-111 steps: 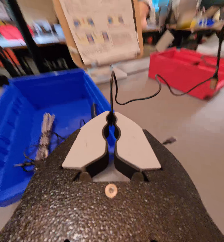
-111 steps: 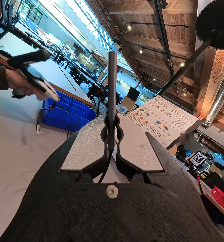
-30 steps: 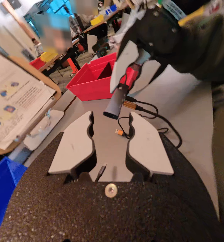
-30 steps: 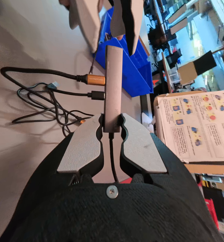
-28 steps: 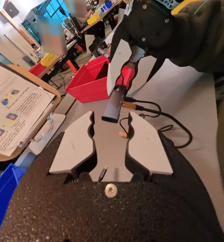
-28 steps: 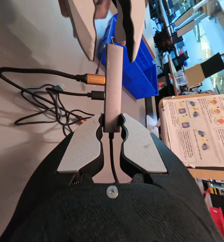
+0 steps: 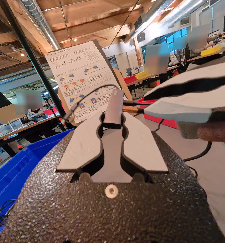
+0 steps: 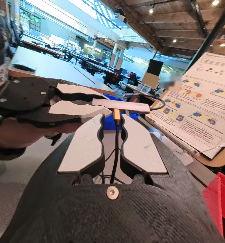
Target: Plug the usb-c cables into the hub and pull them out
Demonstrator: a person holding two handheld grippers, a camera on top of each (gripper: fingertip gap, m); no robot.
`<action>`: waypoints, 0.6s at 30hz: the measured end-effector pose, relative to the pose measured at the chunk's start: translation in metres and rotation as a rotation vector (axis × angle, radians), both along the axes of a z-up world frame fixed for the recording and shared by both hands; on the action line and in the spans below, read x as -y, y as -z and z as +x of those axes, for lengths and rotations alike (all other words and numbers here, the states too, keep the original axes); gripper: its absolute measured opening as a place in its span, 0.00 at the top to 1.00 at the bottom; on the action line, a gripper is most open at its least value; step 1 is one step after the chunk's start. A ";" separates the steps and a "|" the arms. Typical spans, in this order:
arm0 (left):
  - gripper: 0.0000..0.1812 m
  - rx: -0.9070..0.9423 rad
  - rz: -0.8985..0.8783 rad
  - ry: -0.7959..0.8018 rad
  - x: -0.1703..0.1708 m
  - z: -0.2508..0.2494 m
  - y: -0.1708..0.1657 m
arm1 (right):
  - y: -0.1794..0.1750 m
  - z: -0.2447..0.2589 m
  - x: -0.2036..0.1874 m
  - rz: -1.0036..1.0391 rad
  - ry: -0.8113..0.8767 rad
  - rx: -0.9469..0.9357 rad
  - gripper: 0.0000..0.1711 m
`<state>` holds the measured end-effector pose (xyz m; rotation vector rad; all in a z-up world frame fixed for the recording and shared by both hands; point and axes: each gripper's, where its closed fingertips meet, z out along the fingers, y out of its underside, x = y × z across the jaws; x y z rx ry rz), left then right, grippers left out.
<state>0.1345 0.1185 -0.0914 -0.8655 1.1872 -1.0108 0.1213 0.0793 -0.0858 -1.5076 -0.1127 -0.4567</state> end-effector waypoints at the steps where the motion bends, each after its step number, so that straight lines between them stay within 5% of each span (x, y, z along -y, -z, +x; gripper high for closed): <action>1: 0.87 0.005 -0.009 -0.002 0.003 0.000 0.001 | 0.003 0.004 0.001 0.009 0.030 -0.002 0.91; 18: 0.87 -0.114 -0.296 0.012 0.003 0.009 0.066 | 0.071 0.023 -0.005 0.044 0.005 -0.383 0.95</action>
